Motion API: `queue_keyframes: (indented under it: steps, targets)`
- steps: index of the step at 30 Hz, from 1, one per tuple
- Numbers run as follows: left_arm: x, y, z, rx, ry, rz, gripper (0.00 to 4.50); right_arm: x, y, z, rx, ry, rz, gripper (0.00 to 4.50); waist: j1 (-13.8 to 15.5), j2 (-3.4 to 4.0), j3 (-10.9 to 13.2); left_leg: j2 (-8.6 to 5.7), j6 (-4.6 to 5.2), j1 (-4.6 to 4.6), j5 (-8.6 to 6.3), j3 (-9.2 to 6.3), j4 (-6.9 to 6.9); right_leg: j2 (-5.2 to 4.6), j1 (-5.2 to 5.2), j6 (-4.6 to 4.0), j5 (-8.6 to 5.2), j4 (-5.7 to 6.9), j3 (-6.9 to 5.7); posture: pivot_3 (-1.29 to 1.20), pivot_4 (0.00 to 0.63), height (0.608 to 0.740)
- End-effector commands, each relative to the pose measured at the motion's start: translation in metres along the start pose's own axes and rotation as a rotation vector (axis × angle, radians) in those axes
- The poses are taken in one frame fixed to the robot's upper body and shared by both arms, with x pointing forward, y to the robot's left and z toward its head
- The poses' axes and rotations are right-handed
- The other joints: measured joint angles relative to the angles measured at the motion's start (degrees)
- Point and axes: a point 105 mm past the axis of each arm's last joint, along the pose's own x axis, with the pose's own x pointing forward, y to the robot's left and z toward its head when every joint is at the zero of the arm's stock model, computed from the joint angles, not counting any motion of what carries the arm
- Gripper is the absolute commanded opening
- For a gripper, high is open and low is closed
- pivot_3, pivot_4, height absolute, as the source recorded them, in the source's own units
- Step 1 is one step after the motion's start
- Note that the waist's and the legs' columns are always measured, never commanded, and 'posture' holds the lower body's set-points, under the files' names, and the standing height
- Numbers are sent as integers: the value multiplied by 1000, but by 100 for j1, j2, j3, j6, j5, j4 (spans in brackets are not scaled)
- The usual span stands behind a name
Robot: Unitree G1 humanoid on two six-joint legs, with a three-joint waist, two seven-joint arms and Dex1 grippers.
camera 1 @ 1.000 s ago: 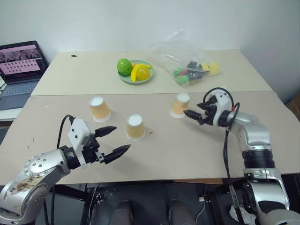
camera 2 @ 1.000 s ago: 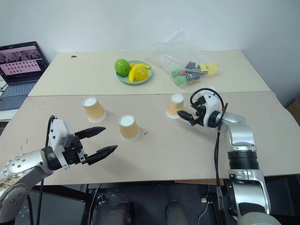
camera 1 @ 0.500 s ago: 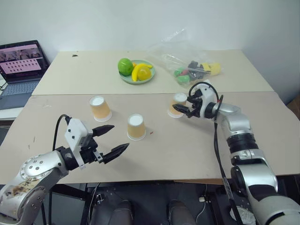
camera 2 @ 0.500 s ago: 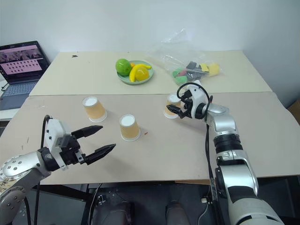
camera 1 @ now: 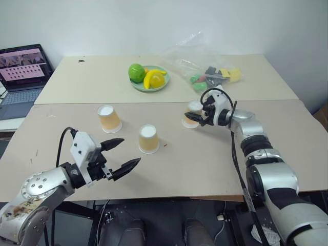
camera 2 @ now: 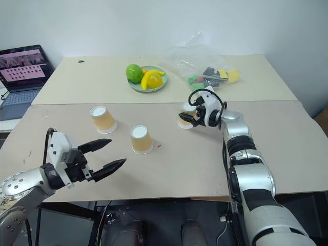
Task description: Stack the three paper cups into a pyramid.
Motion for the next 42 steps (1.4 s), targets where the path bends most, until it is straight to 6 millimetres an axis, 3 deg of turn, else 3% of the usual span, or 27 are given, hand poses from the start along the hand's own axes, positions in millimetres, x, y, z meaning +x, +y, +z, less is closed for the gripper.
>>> queue_keyframes:
  steps: [1, 8, 12, 16, 18, 25, 32, 42]
  targets:
    - [-2, -5, 10, 34, -33, -6, 4500, -3, -1, 24, -73, -72, 18, 3075, 0, 0, 0, 0, 0, 0, 0, 0, 0, 0, 0, 0, 0, 0, 0, 0, 150, 740]
    - [0, -5, 9, 32, -25, -20, 4500, -11, 8, 42, -140, -129, 93, 3075, -1, 1, 1, 0, 0, 0, 0, 0, 0, 1, -1, 0, 0, 3, 0, 0, 150, 740]
    - [1, -4, 8, 29, -23, -26, 4500, -29, 42, 40, -222, -112, 351, 3075, 23, 1, 1, 0, 0, -3, 0, -3, -1, 0, 0, 0, 0, -3, -4, 0, 150, 740]
    - [4, -6, 7, 26, -22, -34, 4500, -47, 68, 42, -200, -105, 552, 3075, 21, 1, 1, 0, 0, 0, 0, -2, 0, -2, 3, 0, 0, -2, -4, 0, 150, 740]
    - [5, -7, 8, 26, -27, -40, 4500, -55, 83, 33, -206, -67, 674, 3075, 21, 1, 1, 1, 0, 3, 0, -4, 0, 0, 3, 0, 0, 2, -4, 0, 150, 740]
    - [4, -7, 10, 32, -28, -39, 4500, -36, 97, 8, -230, 20, 725, 3075, -10, 1, 1, 2, 0, 9, 0, -2, -1, 2, 4, 0, 0, 3, -3, 0, 150, 740]
    - [2, -8, 11, 33, -22, -35, 4500, -16, 99, 3, -228, 29, 722, 3075, 13, 1, 1, 1, 0, 5, 0, -3, -1, 0, 4, 0, 0, -2, -4, 0, 150, 740]
    - [-1, -7, 11, 35, -17, -14, 4500, -5, 103, 4, -242, 29, 729, 3075, 10, 1, 1, 1, -1, 7, 0, -4, 0, 0, 5, 0, 0, 1, -4, 0, 150, 740]
